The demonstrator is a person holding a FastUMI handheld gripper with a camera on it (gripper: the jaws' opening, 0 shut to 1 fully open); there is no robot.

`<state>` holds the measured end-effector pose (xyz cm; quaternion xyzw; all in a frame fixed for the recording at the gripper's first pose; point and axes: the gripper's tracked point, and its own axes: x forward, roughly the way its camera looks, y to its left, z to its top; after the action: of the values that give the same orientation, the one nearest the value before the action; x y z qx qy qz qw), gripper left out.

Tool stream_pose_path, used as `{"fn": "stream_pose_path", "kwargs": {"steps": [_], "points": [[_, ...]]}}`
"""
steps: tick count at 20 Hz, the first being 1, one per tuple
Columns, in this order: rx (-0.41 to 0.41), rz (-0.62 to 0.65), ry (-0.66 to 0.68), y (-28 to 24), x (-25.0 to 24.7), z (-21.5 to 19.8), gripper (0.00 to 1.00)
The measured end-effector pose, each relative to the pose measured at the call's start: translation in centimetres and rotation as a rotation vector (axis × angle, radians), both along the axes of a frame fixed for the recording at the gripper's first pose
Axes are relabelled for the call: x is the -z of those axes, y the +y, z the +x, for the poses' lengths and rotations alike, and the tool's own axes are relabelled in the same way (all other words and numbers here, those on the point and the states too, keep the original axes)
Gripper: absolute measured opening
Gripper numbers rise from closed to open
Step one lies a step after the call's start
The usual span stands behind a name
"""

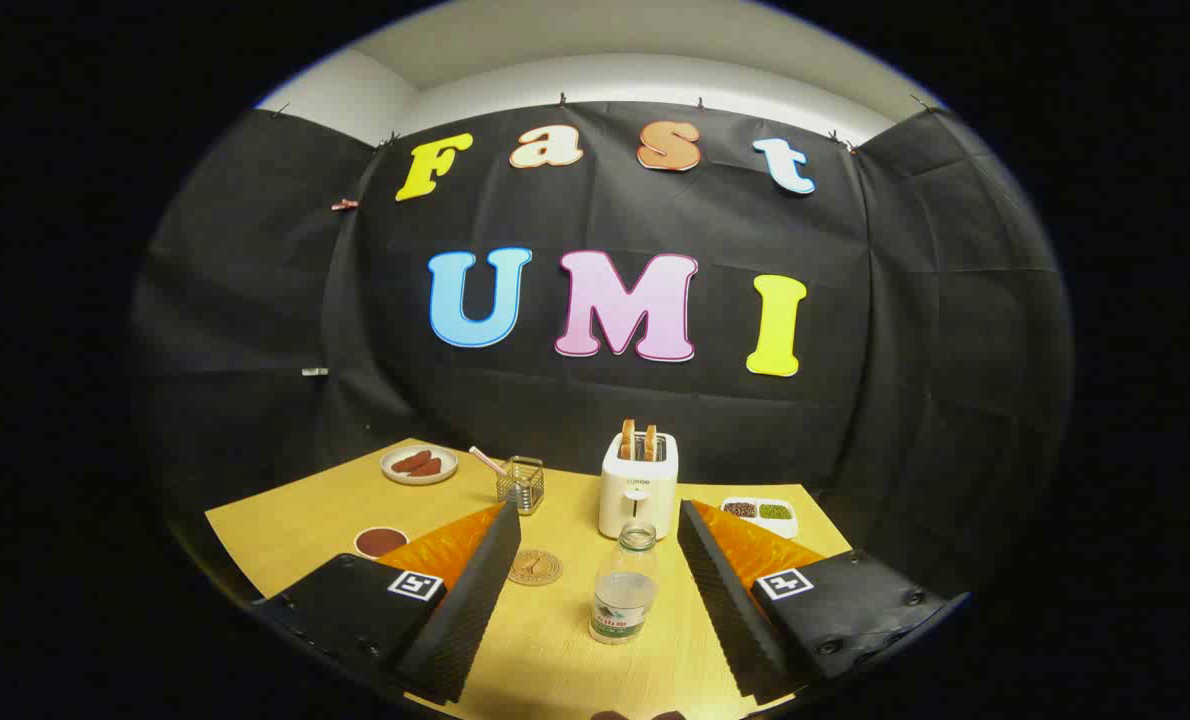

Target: Take the bottle from table, then pour the juice into the cup, finally place the bottle on the coaster

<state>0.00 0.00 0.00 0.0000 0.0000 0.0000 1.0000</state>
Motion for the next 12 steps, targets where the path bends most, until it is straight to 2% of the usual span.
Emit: {"fn": "stream_pose_path", "kwargs": {"steps": [12], "points": [[-0.015,-0.001,0.025,0.9,1.2,0.5,0.97]]}}
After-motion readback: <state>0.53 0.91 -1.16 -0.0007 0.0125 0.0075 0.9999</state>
